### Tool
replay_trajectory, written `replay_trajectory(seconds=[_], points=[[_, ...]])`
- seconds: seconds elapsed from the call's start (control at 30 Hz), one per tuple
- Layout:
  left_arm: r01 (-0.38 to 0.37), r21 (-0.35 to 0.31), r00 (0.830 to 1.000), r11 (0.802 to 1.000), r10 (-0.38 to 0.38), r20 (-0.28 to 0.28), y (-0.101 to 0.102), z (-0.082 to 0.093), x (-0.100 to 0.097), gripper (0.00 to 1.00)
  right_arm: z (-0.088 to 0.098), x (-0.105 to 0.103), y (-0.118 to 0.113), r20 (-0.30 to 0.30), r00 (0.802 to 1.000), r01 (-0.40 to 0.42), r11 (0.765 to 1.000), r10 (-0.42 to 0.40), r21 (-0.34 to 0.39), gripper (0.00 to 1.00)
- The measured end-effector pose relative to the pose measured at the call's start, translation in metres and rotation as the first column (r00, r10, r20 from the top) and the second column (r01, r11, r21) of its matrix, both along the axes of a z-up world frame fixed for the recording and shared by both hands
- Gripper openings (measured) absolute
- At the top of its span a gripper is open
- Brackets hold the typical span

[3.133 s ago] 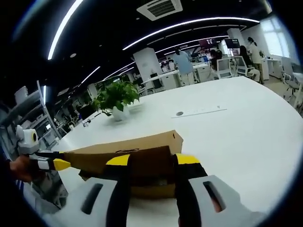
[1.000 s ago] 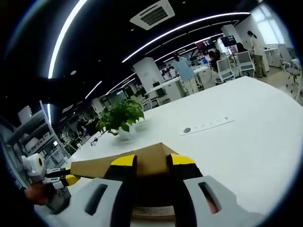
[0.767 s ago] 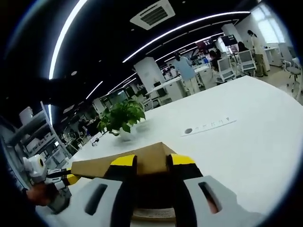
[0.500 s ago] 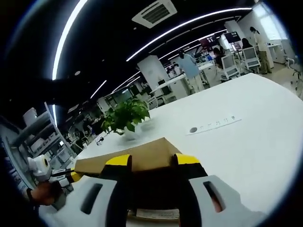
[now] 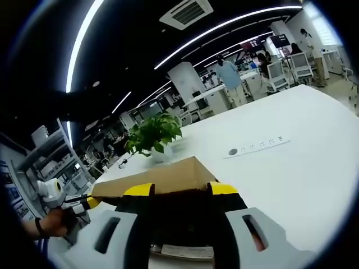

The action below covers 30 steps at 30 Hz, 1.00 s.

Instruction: Operate the shoe box by opening the lid, removing the specified soft item, and placing it in the target area until the item is outside and the box remains undamaged.

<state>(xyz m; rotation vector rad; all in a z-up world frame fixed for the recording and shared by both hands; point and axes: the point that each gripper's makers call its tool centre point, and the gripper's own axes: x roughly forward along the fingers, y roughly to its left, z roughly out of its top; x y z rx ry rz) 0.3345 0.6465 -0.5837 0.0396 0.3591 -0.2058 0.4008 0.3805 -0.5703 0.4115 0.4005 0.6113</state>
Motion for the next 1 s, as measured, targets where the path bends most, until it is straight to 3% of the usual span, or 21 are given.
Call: replay_trajectory(seconds=[0.3, 0.53, 1.0], points=[[0.005, -0.012, 1.000, 1.000, -0.005, 0.000, 0.002, 0.004, 0.007, 0.05, -0.013, -0.005, -0.015, -0.009, 1.000, -0.010, 0.999, 0.009, -0.049, 0.36], [0.011, -0.017, 1.000, 1.000, -0.011, -0.008, 0.001, 0.004, 0.007, 0.05, -0.021, 0.000, -0.013, -0.020, 1.000, -0.005, 0.997, 0.003, -0.079, 0.34], [0.019, -0.037, 1.000, 0.999, -0.020, -0.019, 0.001, 0.001, 0.004, 0.06, -0.030, 0.029, -0.012, -0.027, 0.998, 0.058, 0.993, -0.061, -0.102, 0.17]])
